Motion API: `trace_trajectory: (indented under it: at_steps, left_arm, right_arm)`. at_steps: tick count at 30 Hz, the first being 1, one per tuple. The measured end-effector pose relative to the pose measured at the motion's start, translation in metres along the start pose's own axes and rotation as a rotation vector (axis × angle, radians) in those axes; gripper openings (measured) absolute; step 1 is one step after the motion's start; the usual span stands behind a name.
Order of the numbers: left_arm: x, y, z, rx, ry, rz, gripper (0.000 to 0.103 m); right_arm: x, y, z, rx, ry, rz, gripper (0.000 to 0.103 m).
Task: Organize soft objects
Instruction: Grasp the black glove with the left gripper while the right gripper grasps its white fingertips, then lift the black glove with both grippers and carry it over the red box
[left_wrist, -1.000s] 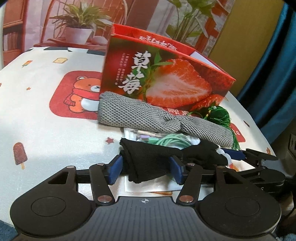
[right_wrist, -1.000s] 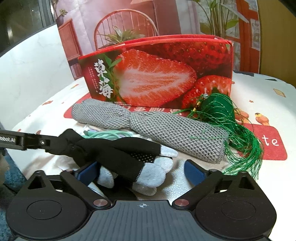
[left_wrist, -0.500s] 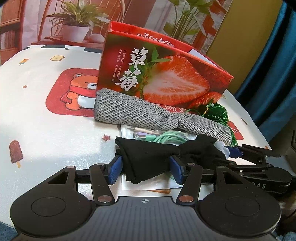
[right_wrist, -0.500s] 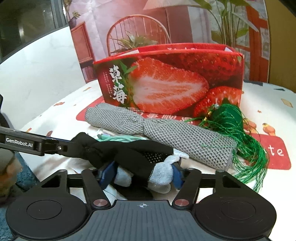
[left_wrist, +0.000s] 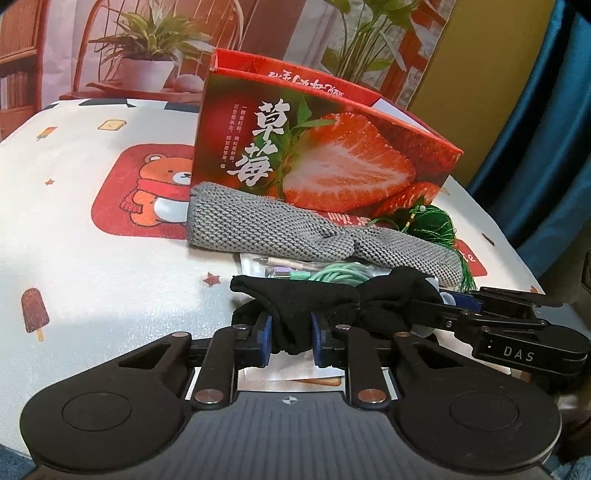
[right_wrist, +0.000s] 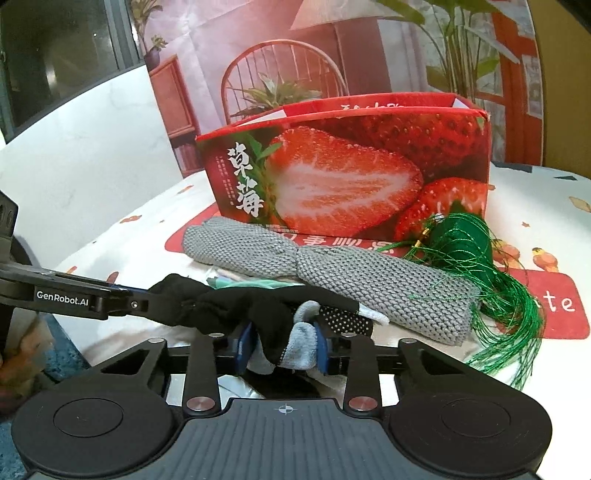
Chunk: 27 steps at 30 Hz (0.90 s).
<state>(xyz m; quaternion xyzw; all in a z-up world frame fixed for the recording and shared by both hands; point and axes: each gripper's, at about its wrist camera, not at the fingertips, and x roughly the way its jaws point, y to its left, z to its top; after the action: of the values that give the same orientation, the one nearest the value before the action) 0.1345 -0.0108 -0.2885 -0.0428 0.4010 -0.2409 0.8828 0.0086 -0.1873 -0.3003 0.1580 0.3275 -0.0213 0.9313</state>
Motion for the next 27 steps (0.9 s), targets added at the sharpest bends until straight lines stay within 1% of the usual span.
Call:
trace_trajectory:
  at_steps: [4, 9, 13, 21, 27]
  left_arm:
    - [-0.004, -0.002, 0.001, 0.008, -0.019, 0.003, 0.019]
    - [-0.012, -0.003, 0.006, 0.014, -0.051, 0.005, 0.018]
    - [-0.025, -0.006, 0.015, 0.023, -0.099, -0.002, 0.018]
    - [-0.045, -0.013, 0.044, 0.046, -0.19, 0.006, 0.018]
    - [-0.055, -0.022, 0.079, 0.077, -0.262, 0.017, 0.018]
  right_arm:
    - [-0.001, 0.0, 0.001, 0.007, -0.009, 0.009, 0.016]
    - [-0.007, 0.0, 0.006, 0.018, -0.04, 0.026, 0.014]
    - [-0.013, 0.002, 0.017, 0.01, -0.08, 0.029, 0.014]
    - [-0.026, 0.007, 0.056, -0.028, -0.17, 0.037, 0.014]
    - [-0.027, 0.007, 0.096, -0.068, -0.226, 0.032, 0.014]
